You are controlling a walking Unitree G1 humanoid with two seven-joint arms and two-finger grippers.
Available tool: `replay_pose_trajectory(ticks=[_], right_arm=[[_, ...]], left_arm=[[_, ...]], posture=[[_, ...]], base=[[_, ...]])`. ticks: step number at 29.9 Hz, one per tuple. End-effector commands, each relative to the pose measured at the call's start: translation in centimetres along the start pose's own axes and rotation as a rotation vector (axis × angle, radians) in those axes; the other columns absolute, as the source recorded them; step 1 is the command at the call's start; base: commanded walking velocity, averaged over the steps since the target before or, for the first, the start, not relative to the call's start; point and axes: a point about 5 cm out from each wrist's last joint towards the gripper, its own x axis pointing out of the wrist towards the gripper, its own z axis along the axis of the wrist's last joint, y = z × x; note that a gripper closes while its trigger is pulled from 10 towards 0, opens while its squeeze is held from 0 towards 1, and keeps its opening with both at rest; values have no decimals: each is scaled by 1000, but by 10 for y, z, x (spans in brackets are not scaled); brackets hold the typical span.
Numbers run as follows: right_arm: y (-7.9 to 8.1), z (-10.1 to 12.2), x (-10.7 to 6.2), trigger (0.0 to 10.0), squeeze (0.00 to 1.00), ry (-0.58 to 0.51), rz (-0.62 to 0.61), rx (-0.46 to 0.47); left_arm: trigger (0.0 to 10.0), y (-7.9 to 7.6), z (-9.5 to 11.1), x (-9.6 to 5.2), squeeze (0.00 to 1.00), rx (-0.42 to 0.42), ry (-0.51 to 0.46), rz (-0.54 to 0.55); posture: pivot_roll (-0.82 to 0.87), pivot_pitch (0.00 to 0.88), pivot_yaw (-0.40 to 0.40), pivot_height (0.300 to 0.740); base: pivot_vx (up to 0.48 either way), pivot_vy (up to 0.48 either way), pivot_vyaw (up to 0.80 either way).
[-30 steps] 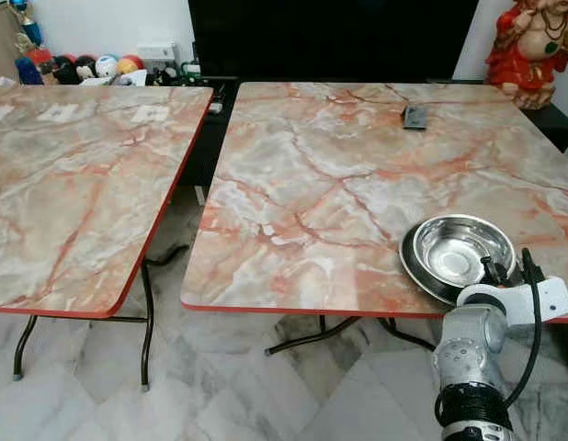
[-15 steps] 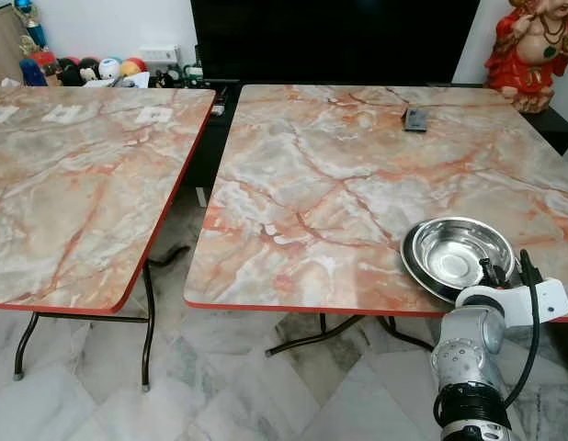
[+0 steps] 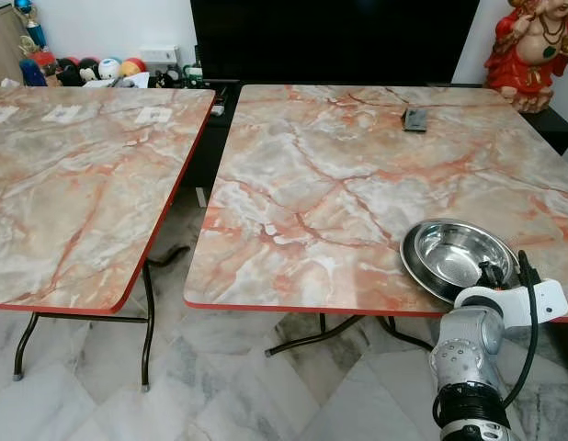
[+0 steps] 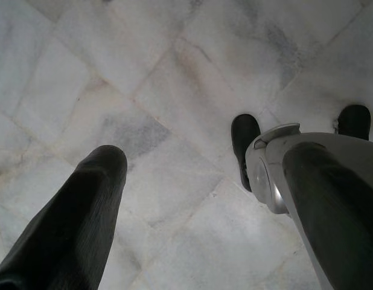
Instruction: Setting the table
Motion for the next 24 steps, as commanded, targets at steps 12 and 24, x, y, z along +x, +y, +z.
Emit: replay_pose_trajectory(ticks=[12, 24], right_arm=[[9, 3, 2, 10000, 561, -15, 27, 22], [4, 10, 3, 10000, 94, -60, -4, 12]], left_arm=[[10000, 0, -12, -3, 0, 0, 39, 1], [10000, -2, -27, -7, 0, -1, 72, -2]], posture=[[20, 87, 0, 740], [18, 87, 0, 740]], base=[[0, 0, 0], [0, 0, 0]])
